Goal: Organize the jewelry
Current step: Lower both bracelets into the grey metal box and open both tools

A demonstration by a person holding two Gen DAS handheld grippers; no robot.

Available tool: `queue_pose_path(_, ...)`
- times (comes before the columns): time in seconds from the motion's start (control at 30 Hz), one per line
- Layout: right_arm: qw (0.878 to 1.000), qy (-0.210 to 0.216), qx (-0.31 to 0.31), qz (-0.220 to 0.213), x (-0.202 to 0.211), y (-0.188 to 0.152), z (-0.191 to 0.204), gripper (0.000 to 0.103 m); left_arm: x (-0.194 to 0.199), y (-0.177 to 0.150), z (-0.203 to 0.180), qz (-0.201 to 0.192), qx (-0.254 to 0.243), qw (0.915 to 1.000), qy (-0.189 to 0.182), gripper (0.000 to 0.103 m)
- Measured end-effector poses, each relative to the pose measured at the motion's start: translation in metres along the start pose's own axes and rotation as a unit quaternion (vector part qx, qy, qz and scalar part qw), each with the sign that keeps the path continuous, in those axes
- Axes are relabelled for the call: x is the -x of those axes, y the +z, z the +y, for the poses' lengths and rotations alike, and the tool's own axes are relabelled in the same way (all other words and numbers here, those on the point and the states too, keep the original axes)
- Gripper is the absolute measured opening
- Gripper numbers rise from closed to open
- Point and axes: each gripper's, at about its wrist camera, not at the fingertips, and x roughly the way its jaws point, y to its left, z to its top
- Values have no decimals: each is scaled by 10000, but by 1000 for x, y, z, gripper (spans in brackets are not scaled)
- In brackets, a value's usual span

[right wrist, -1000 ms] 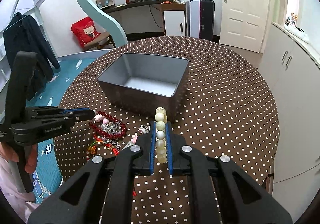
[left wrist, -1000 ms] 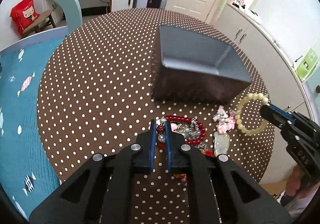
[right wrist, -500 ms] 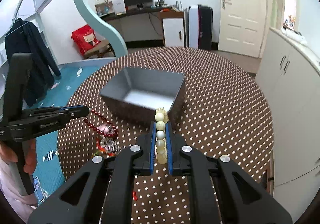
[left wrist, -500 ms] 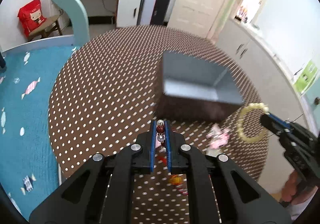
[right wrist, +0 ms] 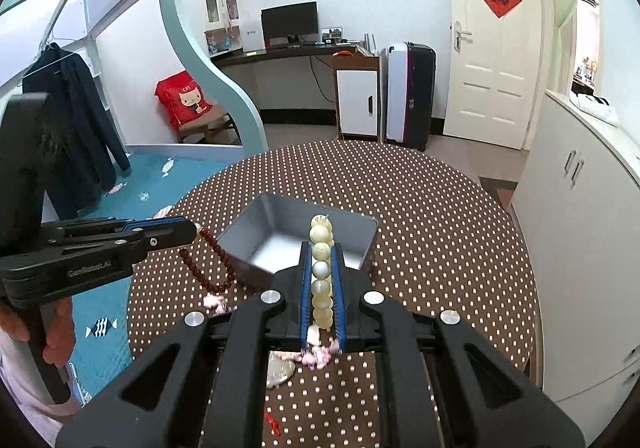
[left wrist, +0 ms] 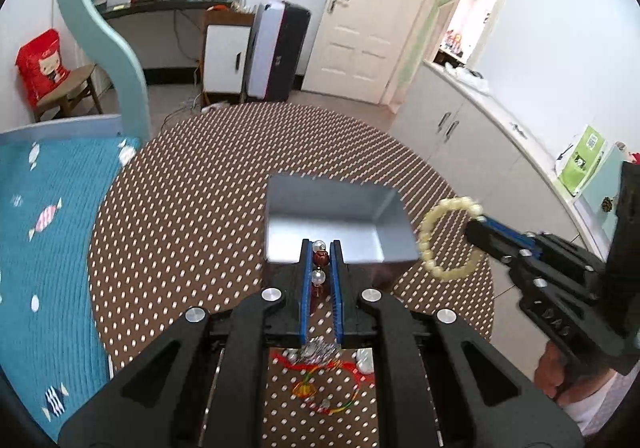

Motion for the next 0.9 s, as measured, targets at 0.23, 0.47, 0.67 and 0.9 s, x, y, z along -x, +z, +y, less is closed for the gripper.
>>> queue_pose_path(0.23,9999,32,-62,83,-22,13,-6,9,-3,31,-22,-188,-225,9995,-85,9)
queue_pose_path(0.47,9992,119,-135,350,-47,17,-8,9,-20,49,-27,-148,-239,9995,-108,9)
queue_pose_path(0.67,9974,171,-206,663,-68,13,-5,10,-53,49,-22,113,-177,9998,-13,9)
queue_pose_path(0.9,9984,-170,-317,443,-52,17,-12,68,-88,39,-15,487,-72,9987,115,9)
